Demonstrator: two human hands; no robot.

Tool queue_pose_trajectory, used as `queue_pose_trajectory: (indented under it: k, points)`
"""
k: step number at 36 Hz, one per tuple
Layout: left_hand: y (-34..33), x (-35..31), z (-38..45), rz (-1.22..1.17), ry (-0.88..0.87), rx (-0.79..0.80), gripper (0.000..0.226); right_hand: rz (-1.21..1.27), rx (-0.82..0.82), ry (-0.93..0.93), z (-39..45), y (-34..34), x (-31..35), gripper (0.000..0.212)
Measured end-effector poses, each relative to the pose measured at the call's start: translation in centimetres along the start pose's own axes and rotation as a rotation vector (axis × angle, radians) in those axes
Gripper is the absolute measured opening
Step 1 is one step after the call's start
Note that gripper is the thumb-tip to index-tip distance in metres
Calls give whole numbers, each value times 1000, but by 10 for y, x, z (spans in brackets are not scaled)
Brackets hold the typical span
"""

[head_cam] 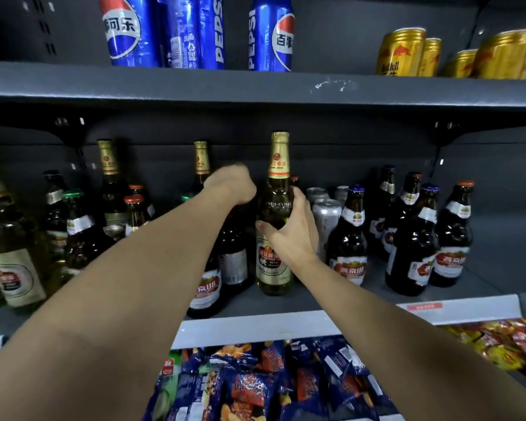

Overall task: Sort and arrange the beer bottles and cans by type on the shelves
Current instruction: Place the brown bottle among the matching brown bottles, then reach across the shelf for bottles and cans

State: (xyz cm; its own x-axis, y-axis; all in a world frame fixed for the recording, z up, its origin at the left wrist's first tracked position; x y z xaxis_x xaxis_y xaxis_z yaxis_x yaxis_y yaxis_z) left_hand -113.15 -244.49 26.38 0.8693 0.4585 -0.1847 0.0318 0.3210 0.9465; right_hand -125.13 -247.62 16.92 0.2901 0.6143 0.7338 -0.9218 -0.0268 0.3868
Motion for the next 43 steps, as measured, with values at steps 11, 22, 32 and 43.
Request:
queue_pose_trajectory:
  k: [11, 22, 32, 43]
  points:
    - [-20, -8, -67, -29, -151, -494, 41, -28, -76, -41, -47, 29, -2, 87]
    - [-22, 4, -170, 28, -2, -531, 28, 23, 90, 70, -108, 77, 32, 91]
    - [-43, 137, -295, 351, 374, 15, 45, 13, 472, 87, -222, -2, 74, 81]
    - [-59, 334, -496, 419, 674, 174, 42, 50, 754, 55, -378, -148, 163, 75]
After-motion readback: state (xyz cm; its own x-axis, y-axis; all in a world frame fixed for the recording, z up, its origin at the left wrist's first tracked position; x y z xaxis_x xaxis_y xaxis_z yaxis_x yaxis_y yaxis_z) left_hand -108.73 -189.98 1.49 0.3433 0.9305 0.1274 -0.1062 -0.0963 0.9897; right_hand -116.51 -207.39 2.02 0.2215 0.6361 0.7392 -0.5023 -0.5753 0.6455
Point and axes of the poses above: each hand's wrist, its own z-axis towards the middle knuckle, its own y-axis out of the back of the hand, x = y × z, the point moved 1 cm from there along z, towards the middle knuckle, and after that the axes turned 5 degrees about z, right-handed, at the moved point
